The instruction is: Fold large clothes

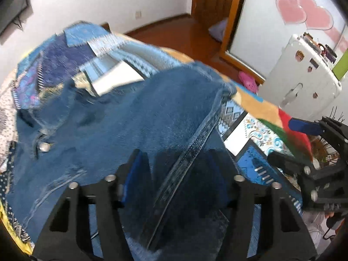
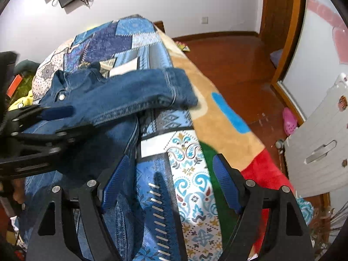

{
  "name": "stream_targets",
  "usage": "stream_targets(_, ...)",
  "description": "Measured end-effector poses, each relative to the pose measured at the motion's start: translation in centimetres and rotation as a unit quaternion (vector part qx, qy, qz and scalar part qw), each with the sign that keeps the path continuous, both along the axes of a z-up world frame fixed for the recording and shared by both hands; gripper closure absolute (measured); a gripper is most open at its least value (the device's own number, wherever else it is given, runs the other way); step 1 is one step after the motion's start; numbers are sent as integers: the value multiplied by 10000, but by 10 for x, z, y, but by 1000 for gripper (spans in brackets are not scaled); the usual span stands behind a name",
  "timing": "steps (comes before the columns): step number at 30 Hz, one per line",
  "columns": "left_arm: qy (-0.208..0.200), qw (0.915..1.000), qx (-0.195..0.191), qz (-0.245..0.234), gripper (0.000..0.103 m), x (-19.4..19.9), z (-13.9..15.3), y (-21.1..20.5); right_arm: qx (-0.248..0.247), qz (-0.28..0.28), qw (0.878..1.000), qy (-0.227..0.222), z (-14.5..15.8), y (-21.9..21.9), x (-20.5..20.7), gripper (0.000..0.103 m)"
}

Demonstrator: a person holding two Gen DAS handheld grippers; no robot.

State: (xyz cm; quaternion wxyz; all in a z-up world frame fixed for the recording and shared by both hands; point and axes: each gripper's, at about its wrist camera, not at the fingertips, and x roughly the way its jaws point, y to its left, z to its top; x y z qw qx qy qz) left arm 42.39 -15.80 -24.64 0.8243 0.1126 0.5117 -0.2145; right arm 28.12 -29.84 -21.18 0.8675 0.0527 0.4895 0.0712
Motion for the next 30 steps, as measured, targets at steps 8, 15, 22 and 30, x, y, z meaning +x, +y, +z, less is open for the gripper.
stream_targets(8, 144, 9989, -441, 91, 83, 10, -11, 12, 35, 346, 9991, 254, -20, 21, 3, 26)
stream_targets(15, -633, 9952, -597, 459, 92, 1, 43, 47, -138, 413, 9986, 295, -36, 34, 2, 21)
stream_targets(22, -1531, 9813, -604, 996, 93, -33, 100, 119, -410, 484, 9977, 219, -35, 39, -2, 17)
stream_targets(30, -824, 9808, -251, 1749, 80, -77, 34, 190, -600, 469, 9968, 238, -38, 48, -3, 14)
